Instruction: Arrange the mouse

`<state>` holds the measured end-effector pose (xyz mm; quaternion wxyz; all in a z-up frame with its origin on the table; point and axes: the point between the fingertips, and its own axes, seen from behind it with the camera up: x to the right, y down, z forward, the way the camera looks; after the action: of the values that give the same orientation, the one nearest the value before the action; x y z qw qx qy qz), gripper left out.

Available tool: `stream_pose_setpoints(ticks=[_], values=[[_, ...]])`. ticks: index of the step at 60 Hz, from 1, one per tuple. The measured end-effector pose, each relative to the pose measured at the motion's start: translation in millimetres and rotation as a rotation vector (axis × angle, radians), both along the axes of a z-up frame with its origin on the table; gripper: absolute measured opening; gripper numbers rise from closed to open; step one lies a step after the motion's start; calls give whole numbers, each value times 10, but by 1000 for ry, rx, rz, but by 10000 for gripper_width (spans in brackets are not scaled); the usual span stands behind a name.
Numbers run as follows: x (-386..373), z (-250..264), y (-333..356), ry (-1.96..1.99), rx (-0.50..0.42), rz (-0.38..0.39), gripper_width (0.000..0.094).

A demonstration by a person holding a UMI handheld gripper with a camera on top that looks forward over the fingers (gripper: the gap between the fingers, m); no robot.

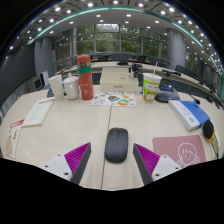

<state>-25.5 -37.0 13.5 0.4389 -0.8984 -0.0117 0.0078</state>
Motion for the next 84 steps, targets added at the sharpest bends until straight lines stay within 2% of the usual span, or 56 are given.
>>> stream_pose_setpoints(ticks=[7,14,21,35,44,57,68,76,84], values=[[23,-157,271,13,-17,-8,817],[57,-264,391,14,-32,-19,722],[137,-275,449,-29,-17,-18,488],[124,-269,435,-38,-19,18,367],[181,0,260,-19,7,16,354],[428,1162,-395,-13,160,20,353],[1012,1901,-811,-10,241,-24,351],[1585,1857,-845,-43,239,-64,350],[2042,1339,-768,-36,166,-96,351]])
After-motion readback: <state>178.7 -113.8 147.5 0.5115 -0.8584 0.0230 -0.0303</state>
